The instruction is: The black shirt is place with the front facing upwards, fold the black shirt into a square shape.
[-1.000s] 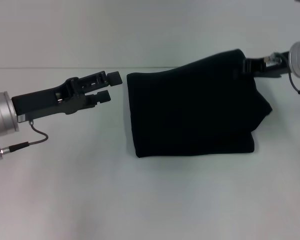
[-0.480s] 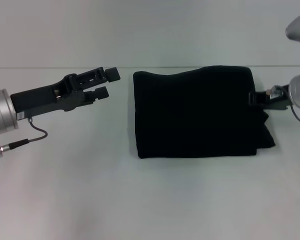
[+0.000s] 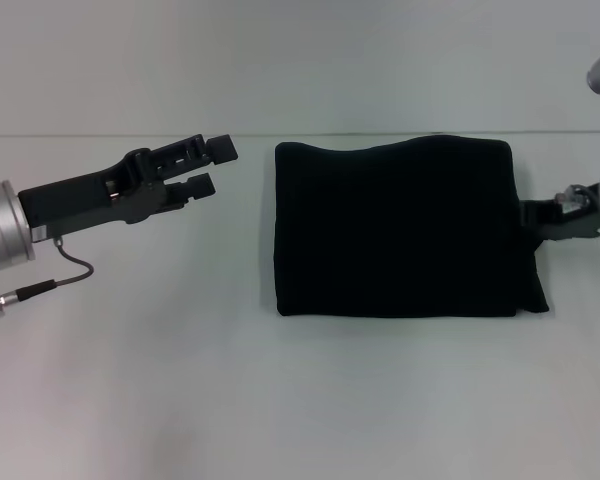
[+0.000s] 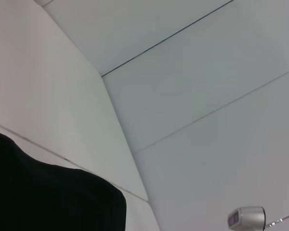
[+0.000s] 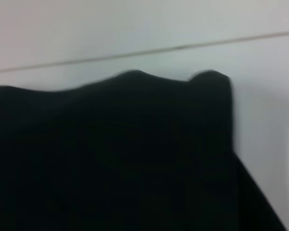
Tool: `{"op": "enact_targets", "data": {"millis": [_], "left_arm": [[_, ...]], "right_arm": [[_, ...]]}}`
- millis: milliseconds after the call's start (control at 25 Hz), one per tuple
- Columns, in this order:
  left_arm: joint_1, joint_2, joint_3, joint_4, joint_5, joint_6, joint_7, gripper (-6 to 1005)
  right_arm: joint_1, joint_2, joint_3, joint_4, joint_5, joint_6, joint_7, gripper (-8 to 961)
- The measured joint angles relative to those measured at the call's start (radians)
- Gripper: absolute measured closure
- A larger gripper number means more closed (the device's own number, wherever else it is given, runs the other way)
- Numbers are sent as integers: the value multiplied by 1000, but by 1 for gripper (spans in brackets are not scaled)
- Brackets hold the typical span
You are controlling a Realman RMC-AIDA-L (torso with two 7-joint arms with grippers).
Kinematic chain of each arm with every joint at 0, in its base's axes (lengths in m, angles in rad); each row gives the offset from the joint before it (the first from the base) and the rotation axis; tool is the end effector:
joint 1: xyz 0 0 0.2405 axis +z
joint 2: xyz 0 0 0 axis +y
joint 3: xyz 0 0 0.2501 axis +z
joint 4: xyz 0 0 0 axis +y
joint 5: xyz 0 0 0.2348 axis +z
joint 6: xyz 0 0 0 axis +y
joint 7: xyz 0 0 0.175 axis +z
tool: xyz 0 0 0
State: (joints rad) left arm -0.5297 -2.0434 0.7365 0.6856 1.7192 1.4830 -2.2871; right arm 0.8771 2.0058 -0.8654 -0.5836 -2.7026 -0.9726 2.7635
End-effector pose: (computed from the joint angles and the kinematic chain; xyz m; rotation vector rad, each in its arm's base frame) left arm -0.2368 0.3944 0.0193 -2.2150 -1.7305 -1.1687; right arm 0.2743 0.4809 -0.0112 -1.9499 1.5587 -0.0318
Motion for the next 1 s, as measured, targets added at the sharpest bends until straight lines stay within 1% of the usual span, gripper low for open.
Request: {"op": "enact_targets", "data": {"millis": [40,160,240,280,400,440,480,520,560,640,720,760,840,920,1000], "left_arm": [[0,0,-1,0,0,0,0,63],[0,-1,-2,0,-1,0,0,63],[0,-2,-2,0,-3,1,1,63],[0,-3,-2,-1,-9,1,4,63],[1,-3,-6,-1,-12,2,6,63],[2,-3,-14,-2,-13,2,6,63],[4,-3,-21,-2,-13,2,6,63],[5,-3,-31,-2,-13,3,7,63],[6,-3,-40,-3,-13,4,7,63],[7,-5,-55,-3,-13,7,7,63],[7,-8,-64,-3,-14,9,8,63],[7,-9,-66,-3,-14,9,8,63],[6,-11,-67,-3,-14,10,8,62],[5,-11,-68,-3,-14,10,8,62],[5,-11,-68,-3,-14,10,8,62]], "right_arm": [[0,-5,1,-6,-23,-16,17,758],[-10,-20,6,-34,-83,-66,57,566],[-30,-23,12,-80,-89,-91,77,568],[-46,-21,16,-123,-74,-106,80,568],[-98,3,23,-259,28,-129,54,571],[-111,9,24,-288,66,-126,45,572],[-122,14,25,-301,145,-97,22,572],[-122,14,25,-301,145,-97,22,573],[-119,12,24,-283,180,-74,8,574],[-97,7,19,-201,238,-6,-30,567],[-57,8,16,-92,261,101,-69,560],[-42,12,14,-48,260,151,-80,556],[-14,27,2,21,251,263,-99,549],[0,42,-25,61,243,355,-110,542],[8,51,-53,88,224,419,-108,535]]}}
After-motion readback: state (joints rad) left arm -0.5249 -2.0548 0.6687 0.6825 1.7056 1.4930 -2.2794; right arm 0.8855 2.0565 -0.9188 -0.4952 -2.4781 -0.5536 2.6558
